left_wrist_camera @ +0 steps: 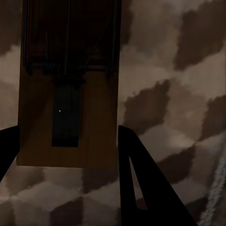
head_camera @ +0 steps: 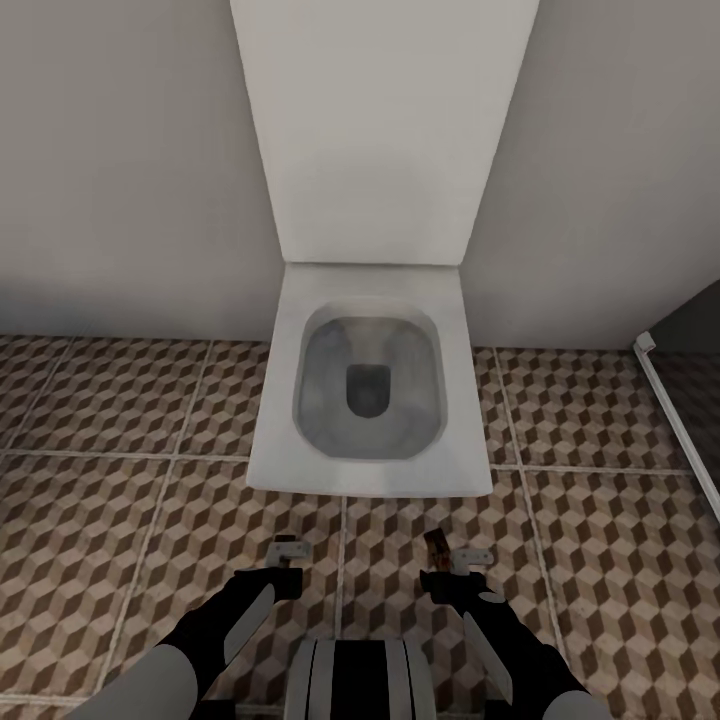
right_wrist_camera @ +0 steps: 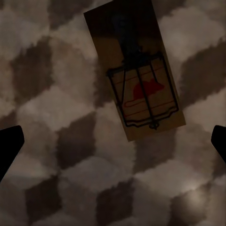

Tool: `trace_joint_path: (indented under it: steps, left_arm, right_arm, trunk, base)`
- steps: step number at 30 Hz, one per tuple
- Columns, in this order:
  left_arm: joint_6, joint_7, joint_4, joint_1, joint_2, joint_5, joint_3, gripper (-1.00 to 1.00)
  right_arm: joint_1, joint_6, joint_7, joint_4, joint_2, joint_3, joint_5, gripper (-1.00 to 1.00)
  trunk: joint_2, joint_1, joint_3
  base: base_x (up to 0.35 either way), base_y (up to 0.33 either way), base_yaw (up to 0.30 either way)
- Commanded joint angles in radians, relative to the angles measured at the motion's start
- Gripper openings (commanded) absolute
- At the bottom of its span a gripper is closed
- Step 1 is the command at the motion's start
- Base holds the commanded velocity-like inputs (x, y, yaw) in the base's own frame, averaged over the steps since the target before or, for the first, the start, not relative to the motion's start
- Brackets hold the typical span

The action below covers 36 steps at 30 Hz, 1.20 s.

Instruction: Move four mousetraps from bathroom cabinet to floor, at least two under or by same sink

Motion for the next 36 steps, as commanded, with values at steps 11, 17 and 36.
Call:
trace_joint_path:
  steps: [11,17,36]
  left_arm:
    - [0.003,0.011,-0.001,0.0,0.001,0.007,-0.006,-1.0]
    - [0.003,0.011,-0.001,0.0,0.001,0.007,-0.006,1.0]
    - [0.003,0.011,-0.001,0.0,0.001,0.007,-0.006,1.0]
  right_arm:
    - [0.0,0.004,-0.009,-0.002,-0.001,0.005,-0.01,1.0]
    - [0.0,0.004,-0.009,-0.002,-0.001,0.007,-0.01,1.0]
    - [0.0,0.004,-0.009,-0.002,-0.001,0.007,-0.01,1.0]
  trunk:
    - [0.0,0.0,-0.001]
    - [0.0,0.0,-0.001]
    - [0.0,0.0,-0.001]
  base:
    - [0.0,0.0,0.0]
    - [0.0,0.0,0.0]
    - [0.0,0.0,0.0]
